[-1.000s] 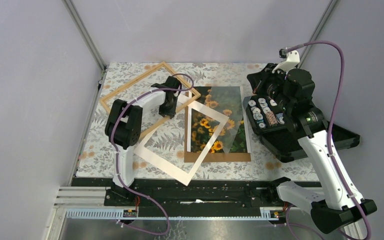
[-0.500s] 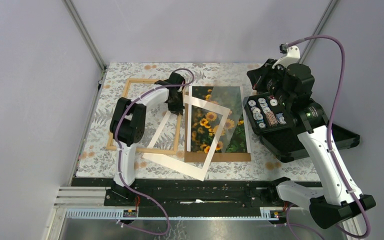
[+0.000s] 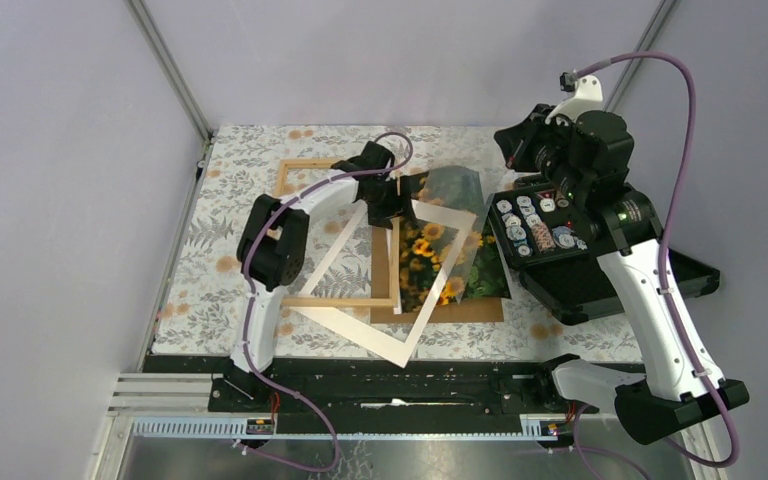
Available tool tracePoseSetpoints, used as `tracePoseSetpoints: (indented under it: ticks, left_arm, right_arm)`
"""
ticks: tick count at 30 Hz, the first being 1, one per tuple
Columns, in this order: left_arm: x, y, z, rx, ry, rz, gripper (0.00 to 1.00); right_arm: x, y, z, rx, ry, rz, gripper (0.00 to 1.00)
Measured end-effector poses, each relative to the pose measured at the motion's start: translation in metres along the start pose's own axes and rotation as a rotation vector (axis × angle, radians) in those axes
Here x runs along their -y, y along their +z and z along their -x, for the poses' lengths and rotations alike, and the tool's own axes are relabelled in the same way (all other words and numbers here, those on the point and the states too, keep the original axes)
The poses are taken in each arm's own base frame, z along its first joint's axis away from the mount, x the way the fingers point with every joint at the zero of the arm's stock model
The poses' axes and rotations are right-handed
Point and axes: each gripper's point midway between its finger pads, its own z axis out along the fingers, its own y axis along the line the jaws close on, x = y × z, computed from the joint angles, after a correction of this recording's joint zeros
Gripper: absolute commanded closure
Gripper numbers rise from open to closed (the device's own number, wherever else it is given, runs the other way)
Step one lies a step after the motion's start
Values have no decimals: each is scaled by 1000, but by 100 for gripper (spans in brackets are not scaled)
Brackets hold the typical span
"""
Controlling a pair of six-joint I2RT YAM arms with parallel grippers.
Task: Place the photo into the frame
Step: Move the photo frame to the center of the board.
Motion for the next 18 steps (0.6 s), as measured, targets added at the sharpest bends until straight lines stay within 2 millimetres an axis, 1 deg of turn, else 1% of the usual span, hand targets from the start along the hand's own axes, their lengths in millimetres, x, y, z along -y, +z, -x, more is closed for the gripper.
tracePoseSetpoints:
  ticks: [2,4,5,7,8,9,10,11,12,14,15,16,18]
  left_arm:
    - [13,-4,-6,-20,19,-42,19]
    - [25,-14,-9,-30,37,-78,17]
    - [31,-23,-9,-26,47,-94,17]
    - [37,-48,1,8,59,-124,15]
    - [36,-69,10,45,60,-137,15]
    - [32,-86,18,77,57,-143,13]
    - [24,-115,33,136,45,-152,2]
    - [19,-135,42,177,35,-162,1]
    - [12,-159,52,228,26,-178,1]
    - [0,-198,64,322,4,-225,1]
    - [-5,-217,65,366,-3,-261,1]
    - [-7,-231,63,399,-7,-296,1]
    - [0,-249,49,431,15,-381,1]
  right_arm:
    - [-3,-3,8,9,-14,3,100]
    - [-6,-6,17,25,-27,10,100]
    - [-8,-8,21,34,-33,14,100]
    - [-11,-11,27,47,-41,23,100]
    - [-12,-12,29,50,-41,29,100]
    - [-14,-12,29,48,-41,34,100]
    - [-16,-12,29,43,-41,46,100]
    - [-18,-11,28,36,-39,55,100]
    - [-20,-9,26,25,-37,71,100]
    - [-28,-4,22,-4,-18,109,100]
    - [-33,-1,20,-19,-4,134,100]
    - [-40,3,16,-40,18,176,100]
    - [-56,9,9,-82,69,264,100]
